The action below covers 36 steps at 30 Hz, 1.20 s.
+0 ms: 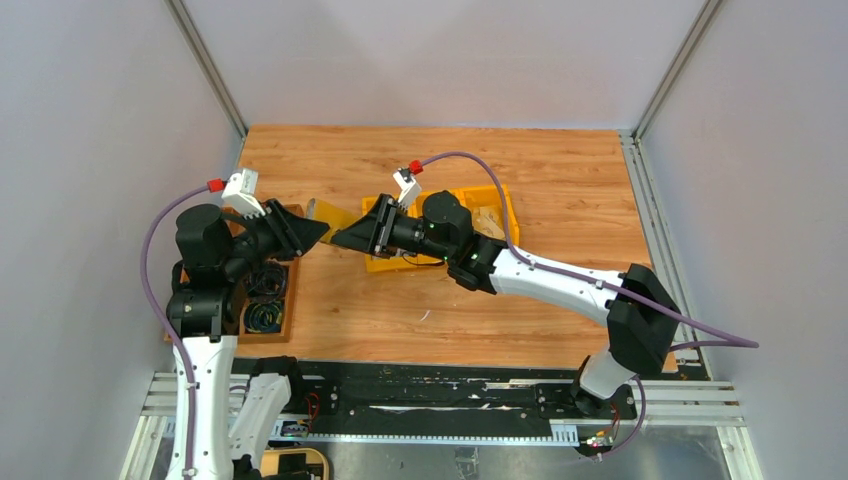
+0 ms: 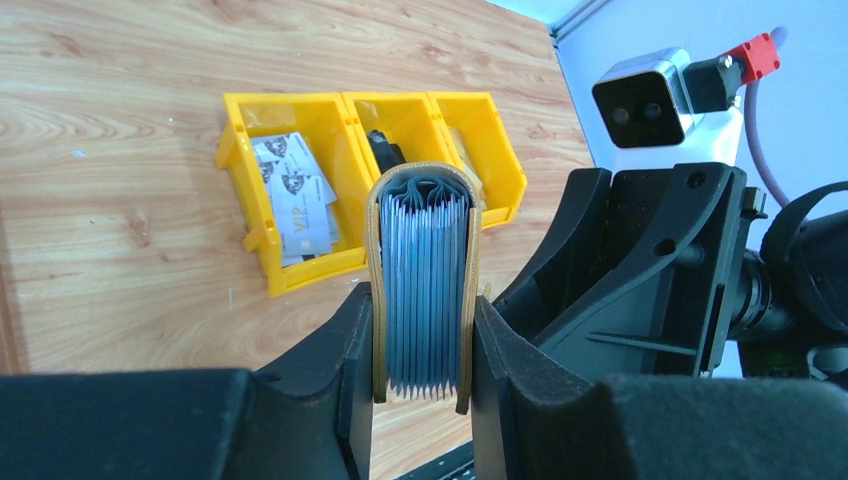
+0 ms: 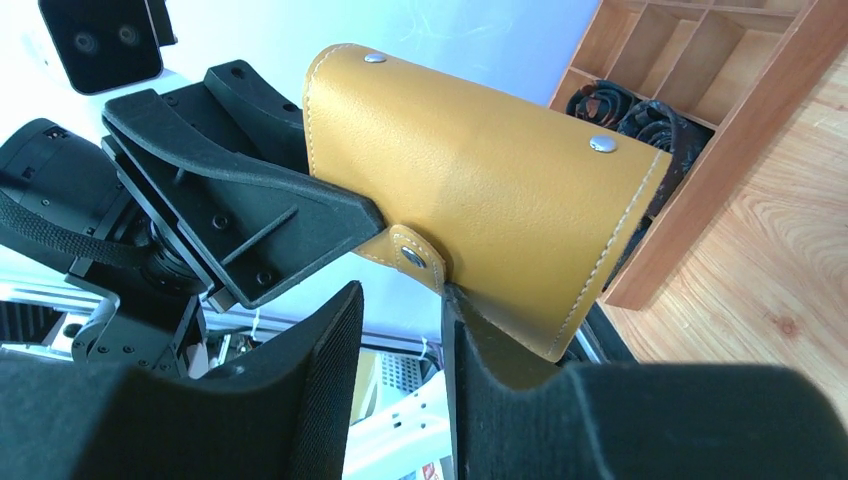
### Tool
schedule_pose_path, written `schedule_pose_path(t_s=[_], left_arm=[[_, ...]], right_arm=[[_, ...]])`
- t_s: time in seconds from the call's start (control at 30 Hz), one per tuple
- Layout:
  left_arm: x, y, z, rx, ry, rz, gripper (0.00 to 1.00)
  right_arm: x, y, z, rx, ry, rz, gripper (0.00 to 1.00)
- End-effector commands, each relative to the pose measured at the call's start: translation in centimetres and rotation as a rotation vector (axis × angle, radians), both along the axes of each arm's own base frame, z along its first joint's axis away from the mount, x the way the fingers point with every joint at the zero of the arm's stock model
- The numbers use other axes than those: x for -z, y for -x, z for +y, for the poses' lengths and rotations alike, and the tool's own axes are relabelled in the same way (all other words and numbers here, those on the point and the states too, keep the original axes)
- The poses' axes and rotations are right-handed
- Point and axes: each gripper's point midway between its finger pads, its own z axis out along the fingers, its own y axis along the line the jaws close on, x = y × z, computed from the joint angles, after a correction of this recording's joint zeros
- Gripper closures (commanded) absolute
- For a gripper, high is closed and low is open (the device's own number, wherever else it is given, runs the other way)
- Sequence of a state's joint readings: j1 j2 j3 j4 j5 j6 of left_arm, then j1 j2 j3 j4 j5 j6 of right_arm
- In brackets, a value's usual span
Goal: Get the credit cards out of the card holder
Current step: Open the card holder.
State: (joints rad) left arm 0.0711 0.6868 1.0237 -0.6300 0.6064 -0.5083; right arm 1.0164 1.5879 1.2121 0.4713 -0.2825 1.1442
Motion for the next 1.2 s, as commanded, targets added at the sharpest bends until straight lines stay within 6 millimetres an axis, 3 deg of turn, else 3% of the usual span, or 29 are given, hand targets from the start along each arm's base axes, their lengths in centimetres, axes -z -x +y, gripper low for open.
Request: schedule_pose_path(t_s=[0.0, 0.13, 0.27, 0.37, 0.6, 0.83, 1.03, 1.07, 1.17], left_arm=[[-1.3, 3.2, -3.3, 0.199, 0.122, 0.014, 1.0], [-0.6, 3.4, -3.4, 0.212, 0.131, 0.042, 1.0], [0.1, 3.5, -3.5, 0.214, 0.131, 0.058, 1.0], [0.6, 3.4, -3.4, 0.21, 0.124, 0.069, 1.0], [1.9, 3.1, -2.8, 0.18, 0.082, 0.087, 1.0], [3.3, 1.9, -1.5, 0.099, 0.027, 0.109, 1.0], [2.7, 1.8, -1.4, 0.1, 0.003, 0.085, 1.0], [2.5, 1.8, -1.4, 0.104, 0.004, 0.079, 1.0], [1.8, 2.0, -1.8, 0.133, 0.016, 0.063, 1.0]], right_arm=[[-3.2, -2.4, -0.8, 0.144, -0.119, -0.045, 0.63], [-3.8, -2.5, -0.7, 0.152, -0.137, -0.069, 0.68], [-4.5, -2.0, -0.3, 0.136, -0.143, -0.126, 0.91], [-5.2, -1.4, 0.0, 0.123, -0.144, -0.164, 1.0], [-7.0, 0.3, -0.2, 0.116, -0.127, -0.297, 1.0], [-9.3, 4.0, 0.3, 0.079, -0.067, -0.526, 1.0], [-7.6, 3.9, -1.6, 0.139, 0.027, -0.583, 1.0], [-7.2, 3.6, -1.9, 0.151, 0.039, -0.572, 0.95], [-6.0, 2.6, -2.6, 0.154, 0.061, -0.491, 0.58]])
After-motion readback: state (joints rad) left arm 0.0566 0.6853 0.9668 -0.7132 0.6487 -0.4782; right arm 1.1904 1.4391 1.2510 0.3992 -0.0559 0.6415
